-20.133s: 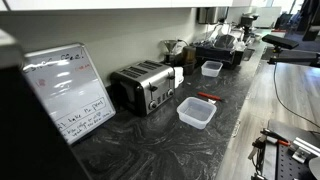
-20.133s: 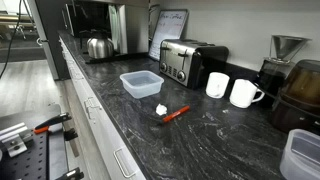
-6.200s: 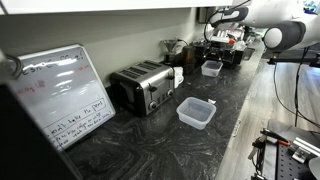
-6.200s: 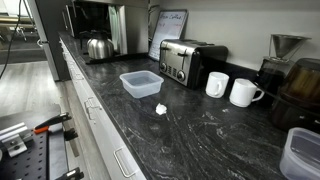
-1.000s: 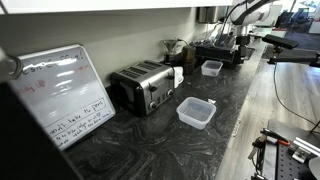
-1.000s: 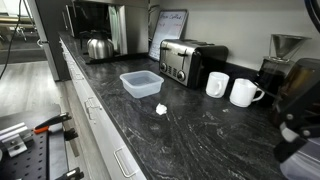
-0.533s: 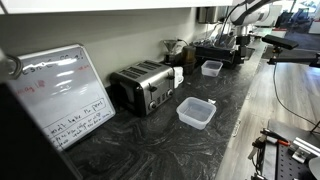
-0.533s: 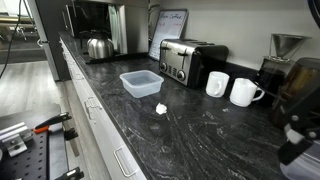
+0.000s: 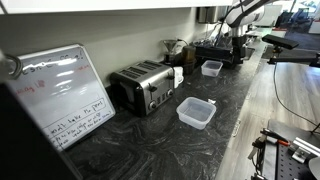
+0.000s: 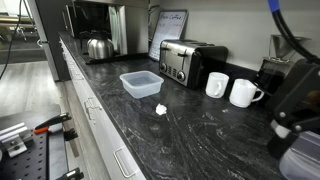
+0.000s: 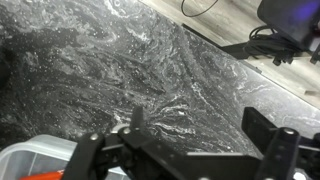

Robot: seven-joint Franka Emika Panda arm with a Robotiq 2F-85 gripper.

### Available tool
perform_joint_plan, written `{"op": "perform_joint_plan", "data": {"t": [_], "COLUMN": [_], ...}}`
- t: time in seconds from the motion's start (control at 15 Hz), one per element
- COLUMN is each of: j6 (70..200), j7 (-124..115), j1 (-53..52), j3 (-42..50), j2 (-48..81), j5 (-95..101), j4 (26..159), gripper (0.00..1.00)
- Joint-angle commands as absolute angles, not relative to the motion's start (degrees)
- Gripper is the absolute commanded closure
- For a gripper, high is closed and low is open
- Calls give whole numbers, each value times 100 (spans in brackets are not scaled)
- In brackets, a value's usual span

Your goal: Pick the pen and place it in the bowl on the right, slide the bowl on the left to the right and then move the white cup to the left

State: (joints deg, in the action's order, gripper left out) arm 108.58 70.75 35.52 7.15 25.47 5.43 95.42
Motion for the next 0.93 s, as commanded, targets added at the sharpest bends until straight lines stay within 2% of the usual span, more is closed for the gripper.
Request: {"op": "perform_joint_plan", "data": {"t": [0.0,0.53,0.6,0.87], "j6": [11231,11807,11386,11545], "j7": [7790,9114,8887,9025], "j1": [3198,2766,2707,2609], "j3": [851,1202,1271,1358], "j2": [2087,838,1381,980], "j5": [914,1160,1019,1038], "j4": [10280,12158,11411,11939], "gripper": [0,0,0,0]}}
